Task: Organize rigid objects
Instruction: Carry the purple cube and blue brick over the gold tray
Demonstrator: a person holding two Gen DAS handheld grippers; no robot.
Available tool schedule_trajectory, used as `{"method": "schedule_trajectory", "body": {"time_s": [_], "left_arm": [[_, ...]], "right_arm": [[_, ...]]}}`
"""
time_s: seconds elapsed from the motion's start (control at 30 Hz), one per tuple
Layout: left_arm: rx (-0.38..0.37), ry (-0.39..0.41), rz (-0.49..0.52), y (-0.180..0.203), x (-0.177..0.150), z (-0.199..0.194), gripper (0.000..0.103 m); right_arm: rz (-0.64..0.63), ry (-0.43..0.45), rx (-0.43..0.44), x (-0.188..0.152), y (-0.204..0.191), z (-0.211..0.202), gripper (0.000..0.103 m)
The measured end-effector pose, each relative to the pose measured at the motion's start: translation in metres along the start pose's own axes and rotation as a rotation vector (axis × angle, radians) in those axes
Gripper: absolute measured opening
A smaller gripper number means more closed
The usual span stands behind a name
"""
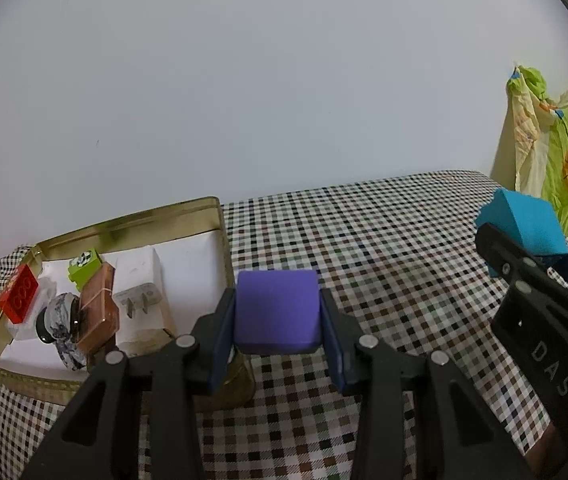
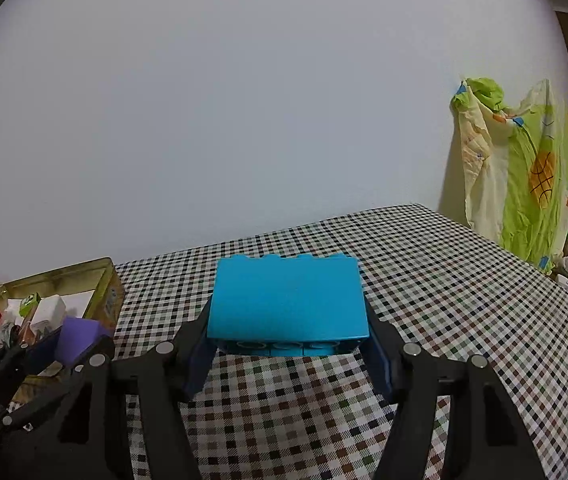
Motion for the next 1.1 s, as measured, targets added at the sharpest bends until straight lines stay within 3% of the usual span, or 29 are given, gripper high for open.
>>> {"method": "schedule_trajectory", "body": {"time_s": [0.6, 1.1], "left_arm": [[-0.018, 0.012, -0.012, -0.003, 0.003, -0.010, 0.039], [0.028, 0.077, -0.045, -0.044, 0.017, -0.026, 0.039]], "right_arm": [[-0.027, 0.070, 0.016, 0.001, -0.010, -0.017, 0.066], [-0.074, 0.091, 0.067, 0.005, -0.049, -0.023, 0.066]]}}
Point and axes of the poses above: each gripper's, at about its wrist camera, not at the fingertips, and z roughly the way its jaws point, y to its right, x to its top, the point moved 5 cm from there along z, roughly the way its jaws point
